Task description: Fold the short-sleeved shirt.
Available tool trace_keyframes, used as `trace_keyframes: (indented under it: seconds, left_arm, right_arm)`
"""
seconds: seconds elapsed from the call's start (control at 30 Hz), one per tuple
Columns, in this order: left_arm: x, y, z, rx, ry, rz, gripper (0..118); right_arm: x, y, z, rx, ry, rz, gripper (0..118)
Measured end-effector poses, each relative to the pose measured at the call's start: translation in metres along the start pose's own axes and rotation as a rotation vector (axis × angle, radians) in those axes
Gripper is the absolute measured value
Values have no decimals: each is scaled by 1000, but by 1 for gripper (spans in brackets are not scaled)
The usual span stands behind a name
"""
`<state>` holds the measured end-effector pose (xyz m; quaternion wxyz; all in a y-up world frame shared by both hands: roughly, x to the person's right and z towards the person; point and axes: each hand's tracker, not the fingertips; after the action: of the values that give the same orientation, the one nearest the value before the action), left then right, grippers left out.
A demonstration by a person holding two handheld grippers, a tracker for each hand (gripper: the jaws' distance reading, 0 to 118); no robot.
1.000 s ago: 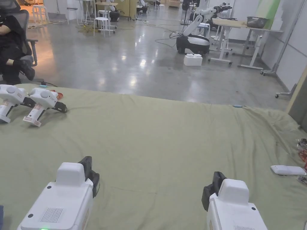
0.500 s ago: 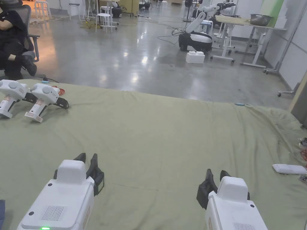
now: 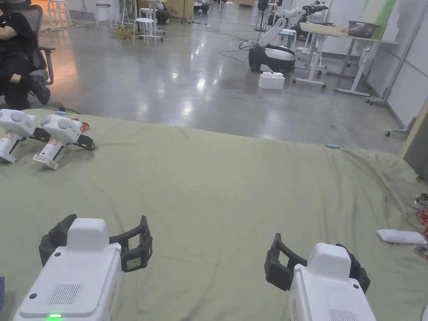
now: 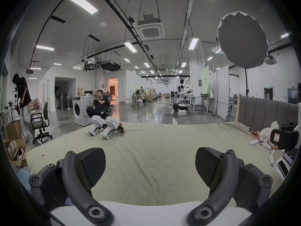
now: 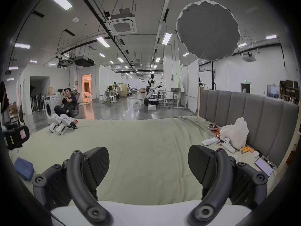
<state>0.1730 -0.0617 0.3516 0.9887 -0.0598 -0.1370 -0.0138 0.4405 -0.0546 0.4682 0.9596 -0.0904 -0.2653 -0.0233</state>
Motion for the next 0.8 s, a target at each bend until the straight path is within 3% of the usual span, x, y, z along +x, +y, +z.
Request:
trace_keyframes:
  seconds: [0.13,0.23,0.57,0.8]
  left_arm:
    - [-5,2,-4,-27,-30,4,113]
    - [-5,2,-4,-45,-57,-2,113]
    - [-1,-4,-4,-81,-76,35,113]
    - [-4,4,-2,-66,-58,96,114]
  right_arm:
    - [1,1,-4,-4,-24,1,101]
    - [6,3,-11,-42,18,-42,101]
    - [-1,7,-21,-106,-74,-27,101]
    - [-2,10,-21,-153,-56,-119,101]
